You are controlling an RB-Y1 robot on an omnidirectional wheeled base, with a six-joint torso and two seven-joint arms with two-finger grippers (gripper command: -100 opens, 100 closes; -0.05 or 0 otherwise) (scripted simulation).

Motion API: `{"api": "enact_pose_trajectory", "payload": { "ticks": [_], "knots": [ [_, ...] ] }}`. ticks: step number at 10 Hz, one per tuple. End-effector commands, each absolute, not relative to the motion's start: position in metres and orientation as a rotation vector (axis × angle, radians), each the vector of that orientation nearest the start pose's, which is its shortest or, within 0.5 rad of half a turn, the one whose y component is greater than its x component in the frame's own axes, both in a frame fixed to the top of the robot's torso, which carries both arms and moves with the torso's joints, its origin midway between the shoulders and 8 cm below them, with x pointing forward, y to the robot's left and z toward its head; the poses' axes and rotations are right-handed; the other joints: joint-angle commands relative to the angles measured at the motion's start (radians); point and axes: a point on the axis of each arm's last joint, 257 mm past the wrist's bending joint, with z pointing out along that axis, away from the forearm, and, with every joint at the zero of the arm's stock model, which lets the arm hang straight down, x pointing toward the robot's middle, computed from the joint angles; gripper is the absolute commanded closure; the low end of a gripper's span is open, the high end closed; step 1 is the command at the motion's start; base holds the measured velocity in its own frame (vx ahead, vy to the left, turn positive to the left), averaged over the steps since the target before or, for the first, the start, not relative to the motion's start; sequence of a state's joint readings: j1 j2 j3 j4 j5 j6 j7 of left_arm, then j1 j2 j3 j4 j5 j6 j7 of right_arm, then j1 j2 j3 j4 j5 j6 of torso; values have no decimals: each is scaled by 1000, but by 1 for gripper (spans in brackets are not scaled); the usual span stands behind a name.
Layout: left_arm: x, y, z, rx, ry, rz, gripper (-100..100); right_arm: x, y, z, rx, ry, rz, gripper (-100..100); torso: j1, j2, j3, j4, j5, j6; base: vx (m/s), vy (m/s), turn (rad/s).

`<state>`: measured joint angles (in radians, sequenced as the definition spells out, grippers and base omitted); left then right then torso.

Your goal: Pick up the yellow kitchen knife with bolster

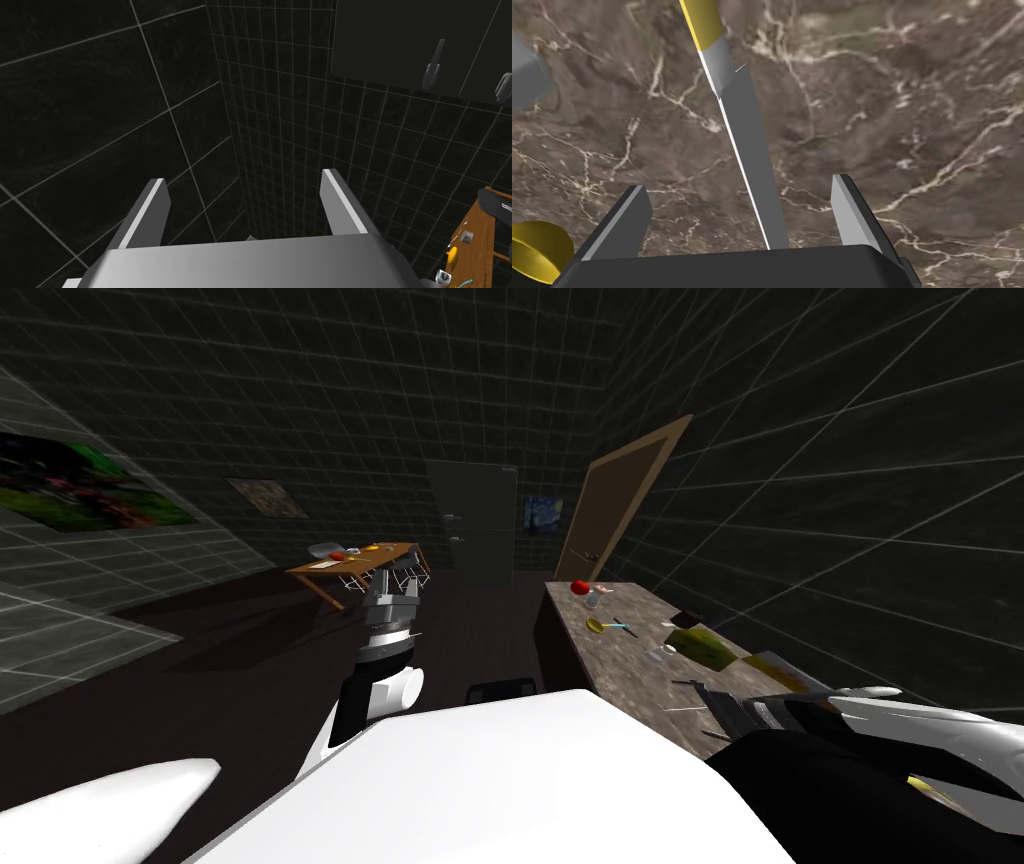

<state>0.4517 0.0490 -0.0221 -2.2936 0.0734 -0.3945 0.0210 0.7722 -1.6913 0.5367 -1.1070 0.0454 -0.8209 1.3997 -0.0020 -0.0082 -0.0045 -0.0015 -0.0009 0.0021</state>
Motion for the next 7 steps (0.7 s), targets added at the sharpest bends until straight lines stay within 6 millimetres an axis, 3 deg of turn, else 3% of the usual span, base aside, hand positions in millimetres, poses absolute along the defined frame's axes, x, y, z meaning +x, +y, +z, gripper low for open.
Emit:
{"api": "enact_pose_trajectory", "payload": {
  "ticks": [1, 3, 4, 5, 6, 7],
  "knots": [
    [363, 271, 26, -719, 641, -1399, 0, 34, -652, -319, -1867, 2244, -39, -100, 0, 0, 0, 0, 0, 0, 85, -39, 277],
    [363, 271, 26, -719, 641, -1399, 0, -8, -657, -318, -1938, 2282, 33, -100, 0, -2, -1, 0, 0, 0, 79, -38, 174],
    [363, 271, 26, -719, 641, -1399, 0, -8, -657, -318, -1938, 2282, 33, -100, 0, -2, -1, 0, 0, 0, 46, -19, 47],
    [363, 271, 26, -719, 641, -1399, 0, -33, -657, -317, -1973, 2303, 85, -100, 1, 0, 0, 0, 0, 1, 35, -10, 135],
    [363, 271, 26, -719, 641, -1399, 0, -18, -658, -317, -1955, 2293, 58, -100, 2, 1, 0, 0, 0, 0, 18, -9, 37],
    [363, 271, 26, -719, 641, -1399, 0, -19, -658, -317, -1959, 2294, 63, 0, 2, 2, 1, 1, 0, 1, 0, 0, 0]
  ]
}}
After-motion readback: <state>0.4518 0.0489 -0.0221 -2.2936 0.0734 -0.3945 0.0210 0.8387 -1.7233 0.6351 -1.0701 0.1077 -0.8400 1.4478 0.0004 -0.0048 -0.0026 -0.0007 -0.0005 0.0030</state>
